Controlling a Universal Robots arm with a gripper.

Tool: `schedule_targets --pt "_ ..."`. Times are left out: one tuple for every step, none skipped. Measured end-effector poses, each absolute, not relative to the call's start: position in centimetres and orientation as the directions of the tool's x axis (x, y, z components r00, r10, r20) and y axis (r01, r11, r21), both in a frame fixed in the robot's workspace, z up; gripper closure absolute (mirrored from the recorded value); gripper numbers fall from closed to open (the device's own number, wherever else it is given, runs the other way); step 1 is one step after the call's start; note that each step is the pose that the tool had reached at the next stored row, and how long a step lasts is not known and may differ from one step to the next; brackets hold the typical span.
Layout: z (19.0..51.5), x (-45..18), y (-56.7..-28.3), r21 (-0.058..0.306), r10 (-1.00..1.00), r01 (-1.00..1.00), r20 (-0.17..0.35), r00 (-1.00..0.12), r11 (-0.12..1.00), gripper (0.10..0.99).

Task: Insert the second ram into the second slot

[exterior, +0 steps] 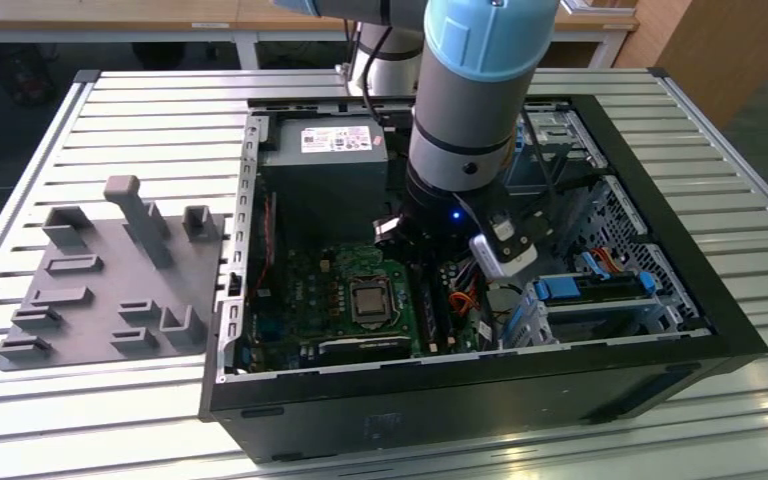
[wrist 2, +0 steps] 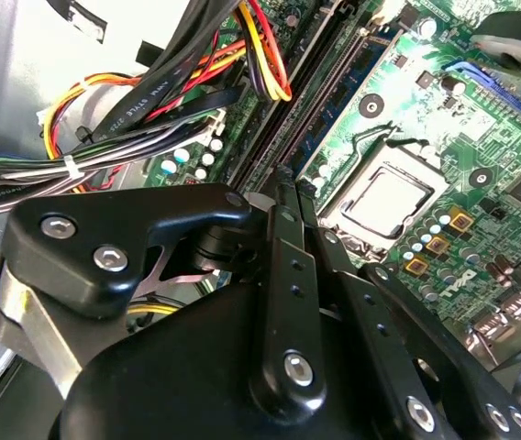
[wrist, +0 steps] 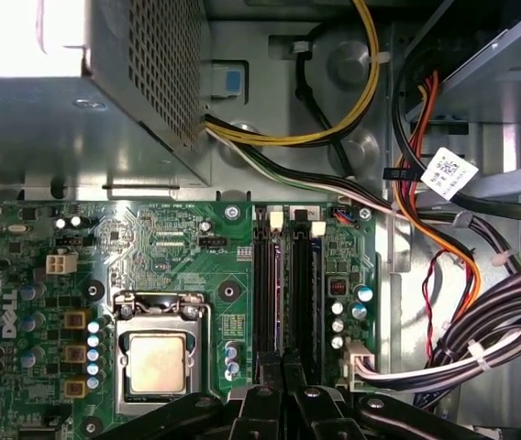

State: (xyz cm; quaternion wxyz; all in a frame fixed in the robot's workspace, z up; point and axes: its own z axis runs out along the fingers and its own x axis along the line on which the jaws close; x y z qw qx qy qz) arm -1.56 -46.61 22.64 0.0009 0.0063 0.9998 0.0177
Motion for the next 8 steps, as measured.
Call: schedule_targets --pt "22.61 -1.56 -46.58 0.035 0.013 0.013 -0.001 -1.0 0.999 0.965" --pt "22.6 -1.56 -46.58 0.035 0.013 0.013 -0.001 -1.0 0.999 0.965" --pt "22.58 -1.56 -46.58 0.035 0.013 0.013 -0.001 -1.0 0.999 0.965" --pt "22.56 -1.56 -46.58 0.035 0.013 0.013 0.0 -1.0 0.999 0.965" --pt "22.53 -1.57 -46.57 0.035 0.013 0.013 0.0 -1.0 0.999 0.965" --pt "22.5 -1.56 -46.57 0.035 0.013 0.013 0.0 -1.0 0.999 0.965" --pt "22.46 -1.56 -46.57 0.035 0.013 0.013 0.001 -1.0 0.999 0.965" --pt "22.42 -1.56 -46.57 0.035 0.013 0.013 0.001 -1.0 0.999 0.965"
